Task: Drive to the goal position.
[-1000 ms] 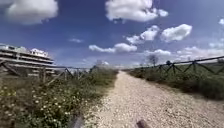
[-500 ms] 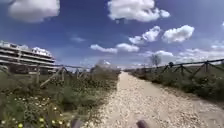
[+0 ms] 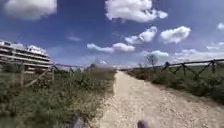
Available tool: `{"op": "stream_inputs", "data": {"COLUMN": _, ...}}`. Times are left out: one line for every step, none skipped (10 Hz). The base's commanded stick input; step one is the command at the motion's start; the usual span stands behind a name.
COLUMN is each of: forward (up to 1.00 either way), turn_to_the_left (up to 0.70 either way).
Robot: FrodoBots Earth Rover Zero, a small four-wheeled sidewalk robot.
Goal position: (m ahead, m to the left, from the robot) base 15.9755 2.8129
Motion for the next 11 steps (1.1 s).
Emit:
{"op": "stream_inputs", "data": {"forward": 1.0, "turn_to_the_left": -0.04}}
{"op": "stream_inputs", "data": {"forward": 1.0, "turn_to_the_left": -0.08}}
{"op": "stream_inputs", "data": {"forward": 1.0, "turn_to_the_left": -0.2}}
{"op": "stream_inputs", "data": {"forward": 1.0, "turn_to_the_left": -0.11}}
{"op": "stream_inputs", "data": {"forward": 1.0, "turn_to_the_left": -0.07}}
{"op": "stream_inputs", "data": {"forward": 1.0, "turn_to_the_left": -0.17}}
{"op": "stream_inputs", "data": {"forward": 1.0, "turn_to_the_left": -0.27}}
{"op": "stream_inputs", "data": {"forward": 1.0, "turn_to_the_left": -0.27}}
{"op": "stream_inputs", "data": {"forward": 1.0, "turn_to_the_left": -0.27}}
{"op": "stream_inputs", "data": {"forward": 1.0, "turn_to_the_left": -0.27}}
{"op": "stream_inputs", "data": {"forward": 1.0, "turn_to_the_left": -0.27}}
